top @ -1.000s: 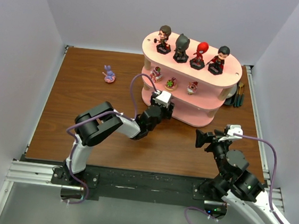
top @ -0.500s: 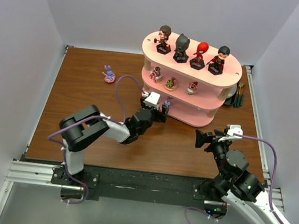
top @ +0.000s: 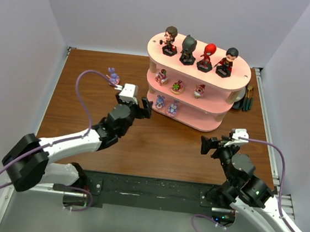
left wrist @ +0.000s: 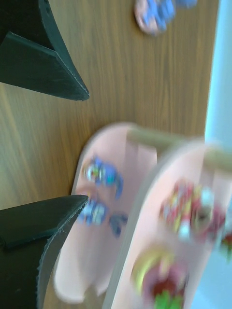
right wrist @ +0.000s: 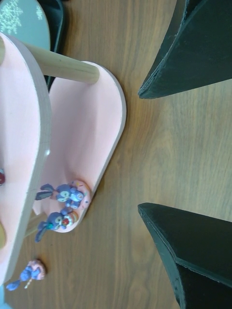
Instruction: Place and organize the plastic toys onto the shelf
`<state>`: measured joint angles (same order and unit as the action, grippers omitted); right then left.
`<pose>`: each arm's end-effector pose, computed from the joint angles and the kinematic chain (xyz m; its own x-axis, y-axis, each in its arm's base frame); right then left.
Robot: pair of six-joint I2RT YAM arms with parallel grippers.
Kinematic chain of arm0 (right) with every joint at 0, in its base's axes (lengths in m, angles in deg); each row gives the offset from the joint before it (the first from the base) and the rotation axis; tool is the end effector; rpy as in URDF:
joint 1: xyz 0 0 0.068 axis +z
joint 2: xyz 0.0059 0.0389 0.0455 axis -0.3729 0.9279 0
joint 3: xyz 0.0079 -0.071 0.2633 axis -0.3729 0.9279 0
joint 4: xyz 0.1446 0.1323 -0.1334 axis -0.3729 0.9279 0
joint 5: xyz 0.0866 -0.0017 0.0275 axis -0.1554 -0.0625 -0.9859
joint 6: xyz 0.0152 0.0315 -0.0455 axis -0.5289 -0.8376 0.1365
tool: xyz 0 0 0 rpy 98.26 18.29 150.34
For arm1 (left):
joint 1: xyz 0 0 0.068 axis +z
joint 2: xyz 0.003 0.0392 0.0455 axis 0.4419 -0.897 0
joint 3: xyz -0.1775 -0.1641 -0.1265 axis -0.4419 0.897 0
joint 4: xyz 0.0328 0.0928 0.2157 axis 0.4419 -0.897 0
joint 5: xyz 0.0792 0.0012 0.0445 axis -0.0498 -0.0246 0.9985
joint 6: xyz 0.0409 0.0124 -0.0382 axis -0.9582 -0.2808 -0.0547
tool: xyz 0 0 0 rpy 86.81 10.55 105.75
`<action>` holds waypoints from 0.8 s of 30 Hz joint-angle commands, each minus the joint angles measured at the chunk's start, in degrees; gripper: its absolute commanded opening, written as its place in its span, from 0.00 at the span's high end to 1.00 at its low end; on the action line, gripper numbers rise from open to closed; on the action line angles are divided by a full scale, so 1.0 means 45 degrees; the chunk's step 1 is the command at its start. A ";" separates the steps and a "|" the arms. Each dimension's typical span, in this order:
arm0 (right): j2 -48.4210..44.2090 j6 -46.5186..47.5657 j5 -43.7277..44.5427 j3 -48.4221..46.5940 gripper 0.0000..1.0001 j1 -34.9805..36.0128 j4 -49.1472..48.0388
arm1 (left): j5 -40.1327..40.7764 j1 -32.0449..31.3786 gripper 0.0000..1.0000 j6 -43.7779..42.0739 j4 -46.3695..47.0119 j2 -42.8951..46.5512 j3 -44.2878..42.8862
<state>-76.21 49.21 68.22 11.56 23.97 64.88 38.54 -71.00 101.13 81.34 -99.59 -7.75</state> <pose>0.0613 0.0316 0.2478 -0.1810 0.1603 -0.9703 -0.1881 0.9628 0.1941 0.1953 -0.1665 0.2718 -0.1898 -0.2796 -0.9412 0.2252 0.9206 -0.3189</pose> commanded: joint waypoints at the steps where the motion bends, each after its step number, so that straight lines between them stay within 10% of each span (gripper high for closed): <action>1: 0.0341 -0.0237 -0.0271 -0.0552 0.07 0.0081 0.0108 | -0.0510 0.1821 0.16 0.0604 -0.3411 0.0748 -0.0209; 11: 0.0400 -0.0315 -0.0447 -0.0474 0.04 0.0061 0.0401 | -0.1231 0.5804 0.17 0.0351 -0.4179 -0.1240 -0.1985; 24: 0.0594 -0.0159 -0.0759 -0.0337 0.03 0.0061 0.0206 | -0.0747 0.7430 0.27 0.0819 -0.4589 -0.7139 -0.7783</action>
<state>-74.59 48.58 65.86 11.14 23.97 67.02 32.47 -39.18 103.47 61.23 -127.98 -35.31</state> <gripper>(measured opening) 0.968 0.747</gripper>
